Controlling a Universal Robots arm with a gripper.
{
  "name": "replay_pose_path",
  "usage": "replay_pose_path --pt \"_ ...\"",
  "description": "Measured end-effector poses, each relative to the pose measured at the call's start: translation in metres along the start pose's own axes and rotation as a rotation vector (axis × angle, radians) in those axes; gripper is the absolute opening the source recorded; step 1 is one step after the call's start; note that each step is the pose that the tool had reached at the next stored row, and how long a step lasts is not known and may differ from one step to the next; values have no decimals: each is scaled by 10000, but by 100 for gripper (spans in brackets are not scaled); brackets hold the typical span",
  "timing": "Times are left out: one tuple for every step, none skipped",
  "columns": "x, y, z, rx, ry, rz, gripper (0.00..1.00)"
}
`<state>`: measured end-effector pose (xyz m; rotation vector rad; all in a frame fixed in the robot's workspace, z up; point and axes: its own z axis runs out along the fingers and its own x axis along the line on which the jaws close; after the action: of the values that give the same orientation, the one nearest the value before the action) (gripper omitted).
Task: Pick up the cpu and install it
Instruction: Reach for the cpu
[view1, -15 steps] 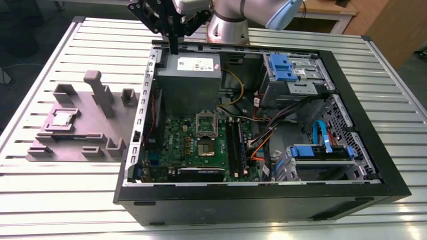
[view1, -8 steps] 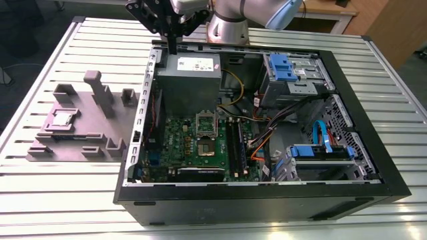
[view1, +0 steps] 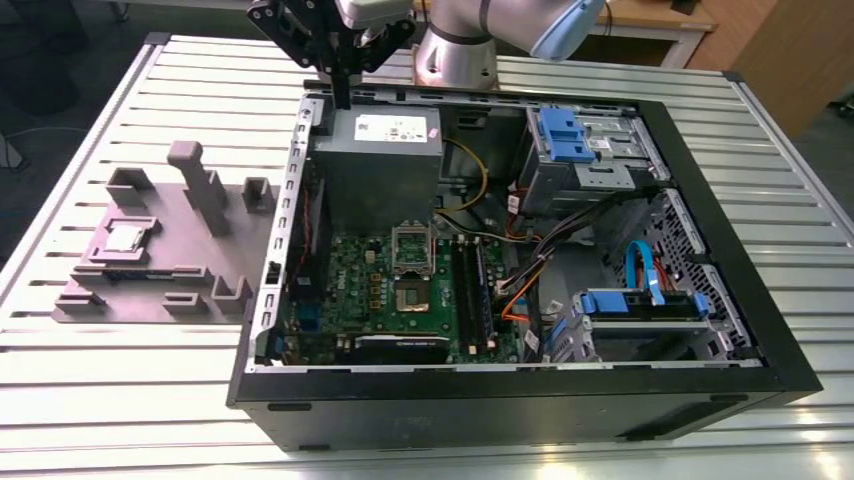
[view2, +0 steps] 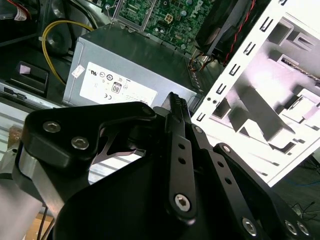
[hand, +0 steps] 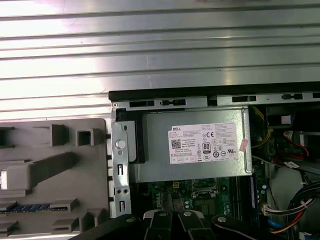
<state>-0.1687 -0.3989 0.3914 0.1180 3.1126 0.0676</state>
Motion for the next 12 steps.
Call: replay_pose_path --pt "1 0 0 0 0 1 10" --pt "4 0 1 -1 -1 1 10" --pt "4 0 1 -2 -2 1 10" --pt "5 0 1 -1 -1 0 10" --pt "48 -4 8 0 0 0 10" --pt "62 -5 18 0 1 0 10" --pt "62 -6 18 0 2 0 10" --pt "62 -6 18 0 1 0 10" --pt "62 -5 18 1 2 0 10" --pt "62 -5 19 0 1 0 10" --pt "63 -5 18 0 1 0 10" --pt "63 -6 19 0 1 0 10"
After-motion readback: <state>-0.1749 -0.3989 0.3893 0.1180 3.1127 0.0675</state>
